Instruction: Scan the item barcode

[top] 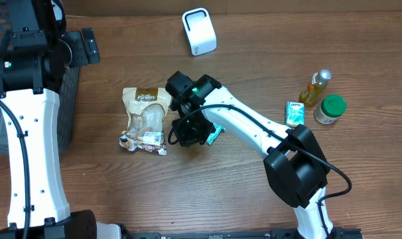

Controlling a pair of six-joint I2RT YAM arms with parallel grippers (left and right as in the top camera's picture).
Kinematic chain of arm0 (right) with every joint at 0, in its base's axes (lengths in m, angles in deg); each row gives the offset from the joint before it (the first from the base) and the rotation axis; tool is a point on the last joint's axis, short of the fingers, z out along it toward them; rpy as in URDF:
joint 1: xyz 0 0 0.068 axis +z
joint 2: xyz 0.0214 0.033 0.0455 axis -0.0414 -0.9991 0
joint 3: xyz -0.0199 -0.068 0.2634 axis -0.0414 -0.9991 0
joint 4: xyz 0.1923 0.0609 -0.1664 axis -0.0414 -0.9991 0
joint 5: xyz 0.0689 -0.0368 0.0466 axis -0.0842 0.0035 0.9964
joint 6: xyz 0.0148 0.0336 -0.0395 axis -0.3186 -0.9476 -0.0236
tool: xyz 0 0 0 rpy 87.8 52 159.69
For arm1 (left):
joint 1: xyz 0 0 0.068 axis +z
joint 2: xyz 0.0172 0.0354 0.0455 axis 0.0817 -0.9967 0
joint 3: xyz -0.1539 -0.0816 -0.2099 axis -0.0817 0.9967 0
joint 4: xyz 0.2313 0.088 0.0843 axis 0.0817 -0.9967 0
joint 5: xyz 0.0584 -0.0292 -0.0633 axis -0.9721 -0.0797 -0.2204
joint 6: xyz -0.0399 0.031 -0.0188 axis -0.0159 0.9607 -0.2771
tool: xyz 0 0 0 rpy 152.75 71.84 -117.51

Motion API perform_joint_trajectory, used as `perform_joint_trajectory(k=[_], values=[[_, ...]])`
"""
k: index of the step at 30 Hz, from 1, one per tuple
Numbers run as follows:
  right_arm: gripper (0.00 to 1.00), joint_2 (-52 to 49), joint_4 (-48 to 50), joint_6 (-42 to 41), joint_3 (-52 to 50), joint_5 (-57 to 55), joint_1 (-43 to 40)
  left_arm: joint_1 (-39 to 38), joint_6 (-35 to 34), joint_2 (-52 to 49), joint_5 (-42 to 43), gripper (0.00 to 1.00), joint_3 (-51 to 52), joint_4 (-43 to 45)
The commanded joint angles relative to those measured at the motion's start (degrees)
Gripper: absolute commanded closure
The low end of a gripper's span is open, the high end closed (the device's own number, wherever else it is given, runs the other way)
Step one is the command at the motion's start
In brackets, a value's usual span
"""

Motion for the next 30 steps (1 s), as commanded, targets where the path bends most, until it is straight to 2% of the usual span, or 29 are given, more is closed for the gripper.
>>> perform_joint_trajectory(k=[1, 17, 30], values=[[0.96, -0.7, 0.9, 0.1, 1.1, 0.3, 0.3, -0.1, 0.9, -0.2, 0.1, 0.0, 0.0, 0.2], [0.96, -0.7, 8.8, 0.0, -1.6, -1.0, 0.3, -0.1, 0.9, -0.2, 0.1, 0.0, 0.0, 0.2], [0.96, -0.7, 10.4, 0.0, -6.7, -5.9, 0.3, -0.1, 0.9, -0.2, 0.1, 0.0, 0.0, 0.2]])
